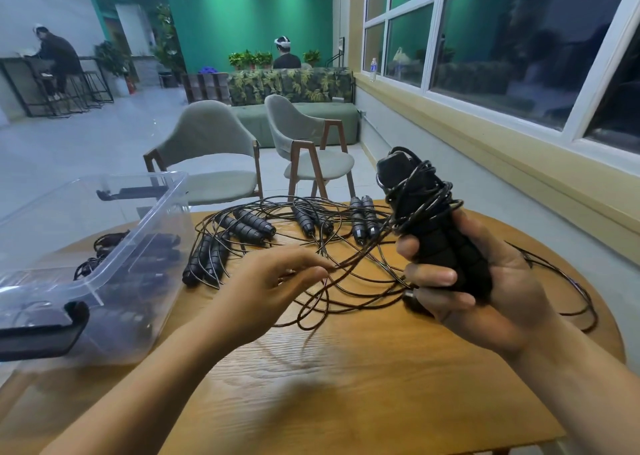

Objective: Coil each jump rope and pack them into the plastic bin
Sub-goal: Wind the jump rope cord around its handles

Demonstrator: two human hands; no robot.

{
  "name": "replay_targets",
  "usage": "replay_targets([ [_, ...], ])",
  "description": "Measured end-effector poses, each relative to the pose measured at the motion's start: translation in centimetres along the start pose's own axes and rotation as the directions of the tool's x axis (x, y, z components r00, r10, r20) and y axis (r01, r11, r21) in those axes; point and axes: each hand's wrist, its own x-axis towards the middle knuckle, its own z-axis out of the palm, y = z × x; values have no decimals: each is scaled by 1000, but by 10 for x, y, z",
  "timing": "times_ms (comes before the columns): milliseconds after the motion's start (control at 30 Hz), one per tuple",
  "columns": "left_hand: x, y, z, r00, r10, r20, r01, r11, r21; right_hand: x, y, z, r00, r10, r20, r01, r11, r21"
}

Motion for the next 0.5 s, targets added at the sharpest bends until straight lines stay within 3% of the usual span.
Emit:
replay_targets([
  [300,3,-9,-8,983,-3,-186,10,999,35,-2,-8,6,1000,-27,13,27,1000,-16],
  [500,5,8,2,996,-36,-80,40,998,57,3,5,9,1000,-5,17,6,999,-34],
])
